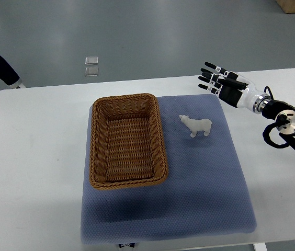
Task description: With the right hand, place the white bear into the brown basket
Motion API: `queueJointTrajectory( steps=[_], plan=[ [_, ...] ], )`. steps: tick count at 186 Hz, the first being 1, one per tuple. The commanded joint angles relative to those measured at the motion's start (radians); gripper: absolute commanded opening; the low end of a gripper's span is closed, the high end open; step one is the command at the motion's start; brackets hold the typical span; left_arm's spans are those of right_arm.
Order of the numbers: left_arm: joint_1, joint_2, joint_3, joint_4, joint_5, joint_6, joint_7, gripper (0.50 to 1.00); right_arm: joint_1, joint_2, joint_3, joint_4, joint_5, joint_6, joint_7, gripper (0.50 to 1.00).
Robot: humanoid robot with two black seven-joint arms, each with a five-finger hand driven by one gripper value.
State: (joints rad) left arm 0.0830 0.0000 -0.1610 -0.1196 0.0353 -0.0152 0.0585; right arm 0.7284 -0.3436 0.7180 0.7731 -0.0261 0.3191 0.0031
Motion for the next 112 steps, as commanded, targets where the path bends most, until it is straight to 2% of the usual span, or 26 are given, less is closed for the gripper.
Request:
queueJointTrajectory(
  steps=[1, 46, 71, 112],
  plan=[
    [0.0, 0.0, 0.002, -0.002, 0.0, 0.0, 0.0, 1.0, 0.002, 0.0, 0.001, 0.0, 0.0, -0.002, 0.0, 0.926],
    [0.001, 0.0, 0.0, 0.002, 0.0, 0.004, 0.001, 1.0, 0.002, 0.002, -0.005, 0.0, -0.008, 0.002, 0.0, 0.926],
    [0.001, 0.0, 0.0, 0.0, 0.0, 0.004, 0.001, 1.0, 0.002, 0.0, 0.0, 0.003, -0.123, 0.003, 0.005, 0.926],
    [-0.002, 0.0, 0.002, -0.002, 0.0, 0.004, 0.001, 1.0, 0.016, -0.005, -0.002, 0.014, -0.284, 0.003, 0.075, 0.924]
  ],
)
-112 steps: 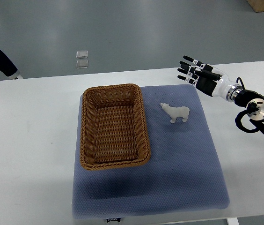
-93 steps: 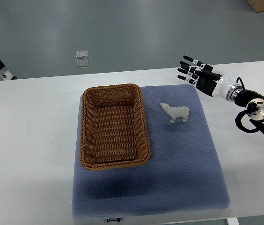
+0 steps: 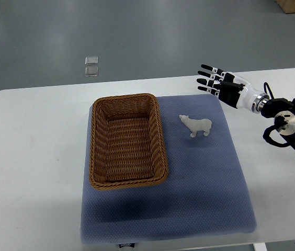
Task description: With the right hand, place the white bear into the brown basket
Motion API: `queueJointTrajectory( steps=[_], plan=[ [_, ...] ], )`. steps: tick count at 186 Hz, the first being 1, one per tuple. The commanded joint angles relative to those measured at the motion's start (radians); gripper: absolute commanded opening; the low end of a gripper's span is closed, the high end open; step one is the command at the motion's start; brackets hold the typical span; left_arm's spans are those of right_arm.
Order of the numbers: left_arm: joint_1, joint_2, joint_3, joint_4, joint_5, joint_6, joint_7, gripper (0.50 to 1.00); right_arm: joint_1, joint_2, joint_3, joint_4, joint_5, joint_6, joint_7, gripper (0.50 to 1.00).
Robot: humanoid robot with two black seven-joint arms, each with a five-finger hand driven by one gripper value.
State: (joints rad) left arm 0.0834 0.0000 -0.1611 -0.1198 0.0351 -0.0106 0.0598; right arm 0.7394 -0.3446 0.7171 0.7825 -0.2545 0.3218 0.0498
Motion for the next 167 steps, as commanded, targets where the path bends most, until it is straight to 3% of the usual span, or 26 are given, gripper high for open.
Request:
queueJointTrajectory(
  steps=[1, 61, 113, 167],
  plan=[
    [-0.002, 0.0, 0.002, -0.001, 0.0, 0.0, 0.0, 1.0, 0.005, -0.005, -0.001, 0.004, -0.061, 0.0, 0.032, 0.924],
    [-0.014, 0.0, 0.003, -0.009, 0.0, 0.0, 0.0, 1.0, 0.06, -0.042, -0.008, 0.021, -0.368, 0.132, 0.048, 0.921],
    [-0.014, 0.0, 0.003, -0.009, 0.0, 0.0, 0.0, 1.0, 0.071, -0.044, -0.016, 0.081, -0.775, 0.174, 0.067, 0.921],
    [-0.014, 0.0, 0.003, -0.009, 0.0, 0.0, 0.0, 1.0, 0.06, -0.054, -0.08, 0.132, -0.974, 0.166, 0.078, 0.924]
  ],
)
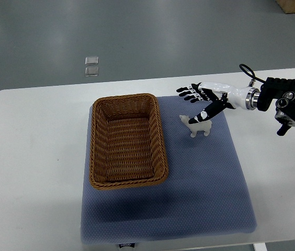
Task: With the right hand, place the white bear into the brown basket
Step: 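Reach the right hand down over the white polar bear figurine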
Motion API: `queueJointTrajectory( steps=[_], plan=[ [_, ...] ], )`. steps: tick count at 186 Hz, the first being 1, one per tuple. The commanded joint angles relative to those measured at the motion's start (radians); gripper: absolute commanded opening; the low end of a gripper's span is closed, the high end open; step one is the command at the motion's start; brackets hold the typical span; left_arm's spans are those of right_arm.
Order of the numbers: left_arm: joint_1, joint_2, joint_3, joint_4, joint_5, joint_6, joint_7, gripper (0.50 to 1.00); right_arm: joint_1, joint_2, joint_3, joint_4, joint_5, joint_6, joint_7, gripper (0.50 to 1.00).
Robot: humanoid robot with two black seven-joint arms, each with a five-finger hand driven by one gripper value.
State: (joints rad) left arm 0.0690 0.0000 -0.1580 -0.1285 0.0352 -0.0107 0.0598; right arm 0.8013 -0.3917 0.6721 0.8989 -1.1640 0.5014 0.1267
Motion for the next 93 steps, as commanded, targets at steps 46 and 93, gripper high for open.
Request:
queueJointTrajectory(
  steps=[46, 93],
  plan=[
    [0.0, 0.0, 0.0, 0.001, 0.0, 0.0, 0.0, 1.0, 0.003, -0.003, -0.06, 0.018, -0.134, -0.043, 0.001, 0.921],
    [0.0, 0.0, 0.0, 0.001, -0.001, 0.0, 0.0, 1.0, 0.01, -0.001, -0.095, 0.011, -0.177, -0.095, 0.001, 0.919]
  ],
)
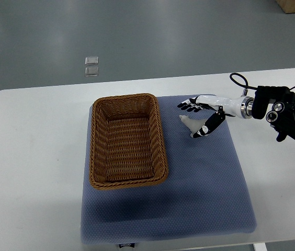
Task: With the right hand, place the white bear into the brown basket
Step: 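Reach the right hand down over the white polar bear figurine, then close the right hand fingers around the white polar bear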
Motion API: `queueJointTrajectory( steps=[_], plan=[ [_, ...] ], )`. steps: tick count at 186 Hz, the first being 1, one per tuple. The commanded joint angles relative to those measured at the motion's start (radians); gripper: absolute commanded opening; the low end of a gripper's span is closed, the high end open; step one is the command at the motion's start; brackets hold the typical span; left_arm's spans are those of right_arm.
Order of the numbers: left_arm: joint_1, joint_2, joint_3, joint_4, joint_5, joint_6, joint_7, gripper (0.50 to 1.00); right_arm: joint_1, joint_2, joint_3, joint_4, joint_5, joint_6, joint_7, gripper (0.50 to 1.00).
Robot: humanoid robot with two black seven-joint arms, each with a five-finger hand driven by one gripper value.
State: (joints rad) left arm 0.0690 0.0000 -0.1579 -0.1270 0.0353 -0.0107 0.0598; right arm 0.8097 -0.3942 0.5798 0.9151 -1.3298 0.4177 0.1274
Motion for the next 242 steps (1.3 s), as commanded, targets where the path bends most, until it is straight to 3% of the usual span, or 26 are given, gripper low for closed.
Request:
queueJointTrajectory(
  steps=[1, 75, 157, 186, 222, 242],
  plan=[
    [0.0, 0.0, 0.0, 0.0, 0.0, 0.0, 0.0, 1.0, 0.002, 0.003, -0.003, -0.005, -0.012, -0.013, 0.0, 0.919],
    [0.0, 0.0, 0.0, -0.002, 0.0, 0.0, 0.0, 1.0, 0.0, 0.012, -0.006, -0.036, -0.035, -0.045, -0.002, 0.899],
    [0.0, 0.0, 0.0, -0.002, 0.0, 0.0, 0.0, 1.0, 0.002, 0.012, -0.048, -0.036, -0.04, -0.066, 0.0, 0.789],
    [0.0, 0.0, 0.0, -0.002, 0.0, 0.0, 0.0, 1.0, 0.0, 0.012, -0.048, -0.035, -0.04, -0.066, 0.0, 0.684],
    [0.0, 0.0, 0.0, -0.002, 0.0, 0.0, 0.0, 1.0, 0.002, 0.012, -0.048, -0.035, -0.04, -0.065, 0.0, 0.639],
    [0.0, 0.0, 0.0, -0.002, 0.0, 0.0, 0.0, 1.0, 0.003, 0.012, -0.046, -0.035, -0.04, -0.063, 0.001, 0.556]
  ],
)
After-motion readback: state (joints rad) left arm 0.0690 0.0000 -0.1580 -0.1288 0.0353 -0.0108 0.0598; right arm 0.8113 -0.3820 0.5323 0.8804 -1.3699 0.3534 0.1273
